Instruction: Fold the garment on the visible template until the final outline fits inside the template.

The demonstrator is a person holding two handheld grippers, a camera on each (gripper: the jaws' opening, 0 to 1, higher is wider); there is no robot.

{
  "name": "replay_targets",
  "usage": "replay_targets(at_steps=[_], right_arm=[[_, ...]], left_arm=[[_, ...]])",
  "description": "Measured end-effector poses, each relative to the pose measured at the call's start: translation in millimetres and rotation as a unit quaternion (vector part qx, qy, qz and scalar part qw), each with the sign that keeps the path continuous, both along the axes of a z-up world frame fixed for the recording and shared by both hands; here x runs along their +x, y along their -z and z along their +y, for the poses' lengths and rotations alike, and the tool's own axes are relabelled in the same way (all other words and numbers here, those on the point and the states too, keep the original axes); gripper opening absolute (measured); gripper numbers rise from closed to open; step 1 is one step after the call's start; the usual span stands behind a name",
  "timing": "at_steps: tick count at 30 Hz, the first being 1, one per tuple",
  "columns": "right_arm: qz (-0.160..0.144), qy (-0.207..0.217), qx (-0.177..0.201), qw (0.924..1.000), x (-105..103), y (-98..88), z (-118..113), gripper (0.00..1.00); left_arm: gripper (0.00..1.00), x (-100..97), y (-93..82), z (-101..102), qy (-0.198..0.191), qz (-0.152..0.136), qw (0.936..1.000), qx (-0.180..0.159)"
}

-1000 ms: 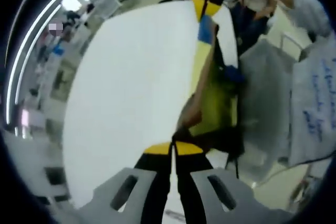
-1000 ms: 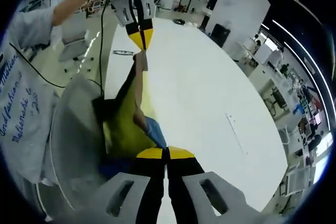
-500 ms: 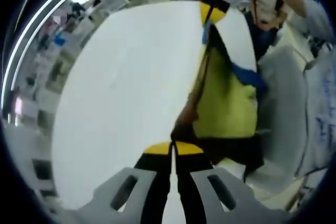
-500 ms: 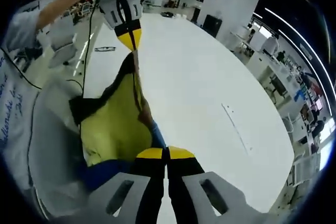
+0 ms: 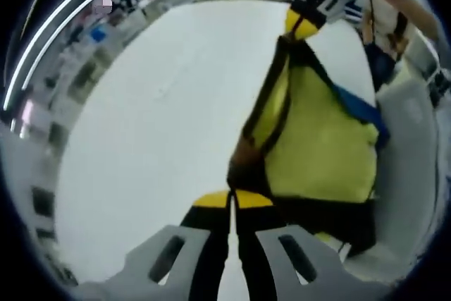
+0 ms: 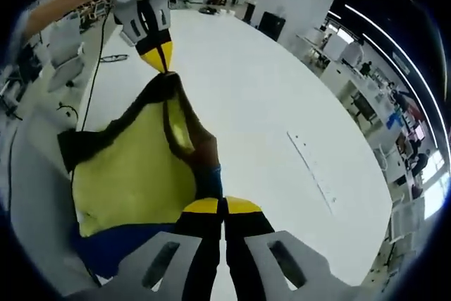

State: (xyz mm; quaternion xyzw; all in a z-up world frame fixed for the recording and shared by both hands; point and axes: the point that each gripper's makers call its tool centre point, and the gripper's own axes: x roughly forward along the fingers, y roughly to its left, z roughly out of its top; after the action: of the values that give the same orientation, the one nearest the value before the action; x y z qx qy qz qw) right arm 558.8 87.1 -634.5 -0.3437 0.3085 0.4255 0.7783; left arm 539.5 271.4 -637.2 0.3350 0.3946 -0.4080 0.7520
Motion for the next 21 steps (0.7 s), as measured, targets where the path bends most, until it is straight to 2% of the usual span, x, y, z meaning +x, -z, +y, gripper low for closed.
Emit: replay_targets(at_steps=[5, 8, 12, 16, 19, 21], right_arm=[[-0.015, 0.023, 0.007, 0.9996, 23.9, 13.2, -1.6, 0.01], [-0.020, 0.041, 0.006, 0.9990, 39.2, 22.7, -6.2, 0.01], [-0.027, 0.062, 0.010, 0.9976, 50.5, 28.8, -9.9, 0.01], [-0.024, 0.075, 0.003, 0.9969, 62.5, 38.0, -11.4, 0.01], [-0.026, 0.089, -0.006, 0.9956, 62.8, 47.6, -14.7, 0.01], [-0.037, 0.097, -0.003, 0.9946, 67.7, 50.4, -15.8, 0.01]], left_arm=[[0.00, 16.0, 7.7, -3.2, -0.002, -0.023, 0.9997, -0.001], [0.00, 37.9, 9.7, 1.5, -0.012, -0.044, 0.9989, 0.007], [0.00, 52.6, 14.6, -3.2, -0.018, -0.056, 0.9982, 0.007], [0.00, 67.7, 25.3, -5.3, 0.000, -0.077, 0.9964, 0.035], [0.00, 80.8, 37.1, -6.5, -0.014, -0.078, 0.9963, 0.035], [0.00, 87.0, 42.1, -9.6, -0.033, -0.086, 0.9955, 0.021]])
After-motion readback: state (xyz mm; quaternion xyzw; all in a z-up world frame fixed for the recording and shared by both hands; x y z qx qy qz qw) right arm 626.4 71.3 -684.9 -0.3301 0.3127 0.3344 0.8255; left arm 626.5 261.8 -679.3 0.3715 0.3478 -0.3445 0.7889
